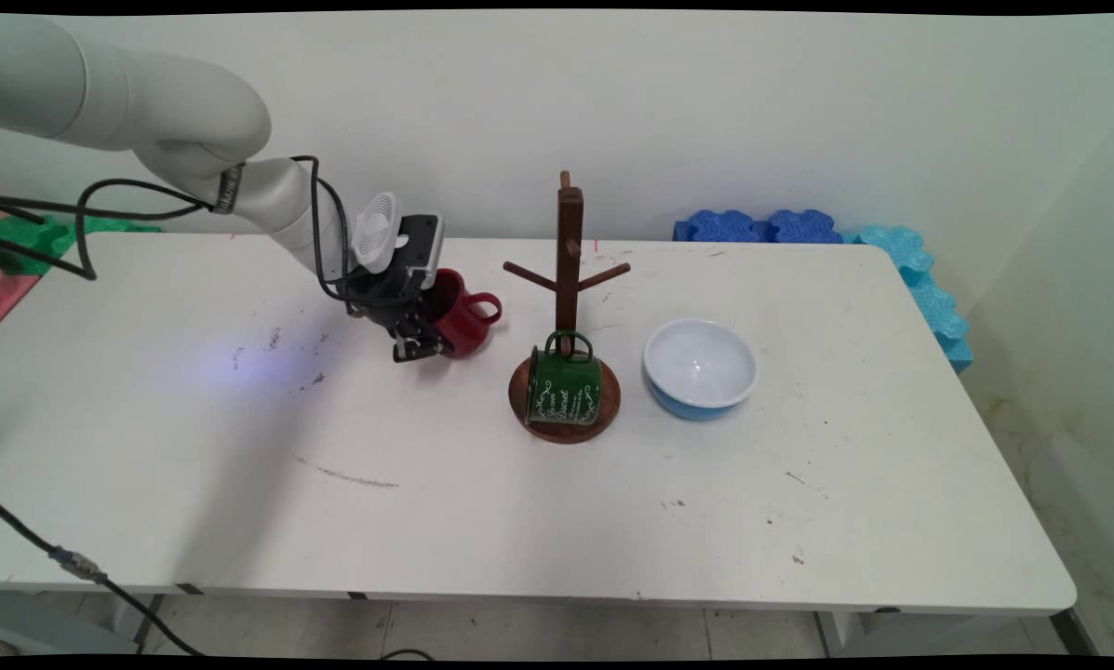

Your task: Place the picked object on the table

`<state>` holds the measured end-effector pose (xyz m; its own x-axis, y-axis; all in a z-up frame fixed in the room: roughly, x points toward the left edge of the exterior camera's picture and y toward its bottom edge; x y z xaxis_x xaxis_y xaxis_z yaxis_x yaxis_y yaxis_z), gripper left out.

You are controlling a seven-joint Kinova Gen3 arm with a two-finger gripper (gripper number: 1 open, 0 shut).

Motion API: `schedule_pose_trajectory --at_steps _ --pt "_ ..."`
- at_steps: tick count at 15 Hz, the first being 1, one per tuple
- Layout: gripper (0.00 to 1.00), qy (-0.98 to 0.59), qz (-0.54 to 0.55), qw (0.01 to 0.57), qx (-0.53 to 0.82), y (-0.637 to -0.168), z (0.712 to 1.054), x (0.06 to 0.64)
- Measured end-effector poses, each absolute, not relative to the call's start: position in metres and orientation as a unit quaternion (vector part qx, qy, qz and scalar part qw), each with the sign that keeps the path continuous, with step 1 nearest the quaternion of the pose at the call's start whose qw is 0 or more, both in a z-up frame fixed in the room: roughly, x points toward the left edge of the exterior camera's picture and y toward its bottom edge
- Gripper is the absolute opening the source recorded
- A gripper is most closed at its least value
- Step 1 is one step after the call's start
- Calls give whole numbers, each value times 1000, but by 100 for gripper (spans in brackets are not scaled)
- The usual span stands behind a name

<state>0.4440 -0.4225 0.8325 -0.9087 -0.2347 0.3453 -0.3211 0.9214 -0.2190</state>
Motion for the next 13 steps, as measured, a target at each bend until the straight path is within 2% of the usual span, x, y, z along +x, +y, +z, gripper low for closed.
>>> schedule_pose_trajectory --at_steps 2,3,13 --pt "0 -968 136 157 143 -423 831 444" --pt "100 -968 135 157 142 -424 830 443" --pt "100 -969 137 156 136 -426 828 442"
